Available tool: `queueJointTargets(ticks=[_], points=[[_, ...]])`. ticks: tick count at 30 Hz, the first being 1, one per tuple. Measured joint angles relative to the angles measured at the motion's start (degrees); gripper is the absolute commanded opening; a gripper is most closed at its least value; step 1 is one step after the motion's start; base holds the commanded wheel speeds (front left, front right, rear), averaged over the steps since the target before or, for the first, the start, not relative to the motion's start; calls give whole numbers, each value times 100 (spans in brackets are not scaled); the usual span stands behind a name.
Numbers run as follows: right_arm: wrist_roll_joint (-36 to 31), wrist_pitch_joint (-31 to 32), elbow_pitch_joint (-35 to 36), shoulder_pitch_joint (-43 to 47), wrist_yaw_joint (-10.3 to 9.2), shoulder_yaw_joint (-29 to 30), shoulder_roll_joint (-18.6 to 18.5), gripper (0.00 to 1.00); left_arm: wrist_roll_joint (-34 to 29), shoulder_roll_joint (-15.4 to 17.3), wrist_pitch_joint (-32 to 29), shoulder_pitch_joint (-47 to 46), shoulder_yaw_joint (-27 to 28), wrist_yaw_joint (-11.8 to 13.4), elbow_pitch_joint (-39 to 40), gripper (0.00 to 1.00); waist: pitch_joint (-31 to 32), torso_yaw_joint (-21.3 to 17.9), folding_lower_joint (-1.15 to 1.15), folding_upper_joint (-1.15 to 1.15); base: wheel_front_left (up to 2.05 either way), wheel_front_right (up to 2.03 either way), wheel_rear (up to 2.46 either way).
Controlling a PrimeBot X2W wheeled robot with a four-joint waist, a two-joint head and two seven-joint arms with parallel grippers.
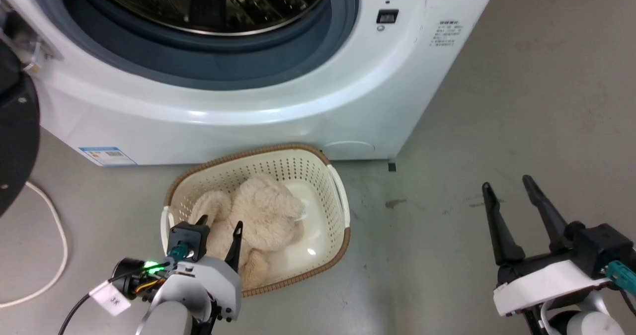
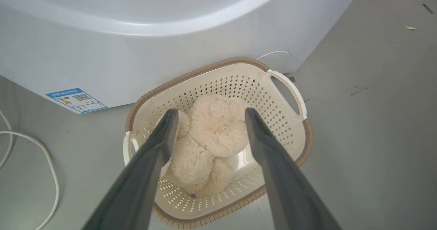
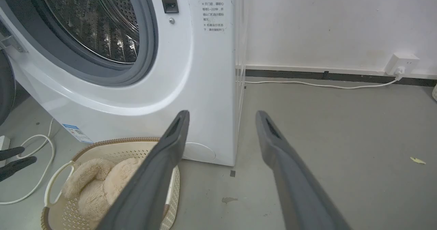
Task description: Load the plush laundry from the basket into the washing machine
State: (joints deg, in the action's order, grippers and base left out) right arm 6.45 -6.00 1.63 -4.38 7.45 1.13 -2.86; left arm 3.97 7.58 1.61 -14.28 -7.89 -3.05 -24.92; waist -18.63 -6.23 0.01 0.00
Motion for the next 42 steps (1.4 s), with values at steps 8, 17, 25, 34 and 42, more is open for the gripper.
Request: queueJointTargets(ticks=[8, 17, 25, 34, 42], points=[[171, -121, 22, -148, 0, 16, 0, 100, 172, 208, 81, -509, -389, -65, -634, 100, -464, -154, 0, 0, 0, 0, 0], [377, -221, 63, -252, 0, 24, 0, 100, 397, 364, 155, -1056, -805, -116, -1101, 100, -904, -302, 0, 0, 0, 0, 0], [521, -323, 116, -386, 0, -5, 0, 100, 548, 679, -31, -1792, -1071, -135, -1759, 100, -1420, -447, 0, 0, 0, 0, 0], [687, -432, 153, -494, 0, -84, 0, 100, 580, 979, -231, -2516, -1402, -67, -2407, 100, -1956, -627, -1, 0, 0, 0, 0], [975, -545, 192, -669, 0, -170, 0, 100, 579, 1149, -573, -3221, -1903, -196, -3063, 100, -2550, -839, -1, 0, 0, 0, 0]])
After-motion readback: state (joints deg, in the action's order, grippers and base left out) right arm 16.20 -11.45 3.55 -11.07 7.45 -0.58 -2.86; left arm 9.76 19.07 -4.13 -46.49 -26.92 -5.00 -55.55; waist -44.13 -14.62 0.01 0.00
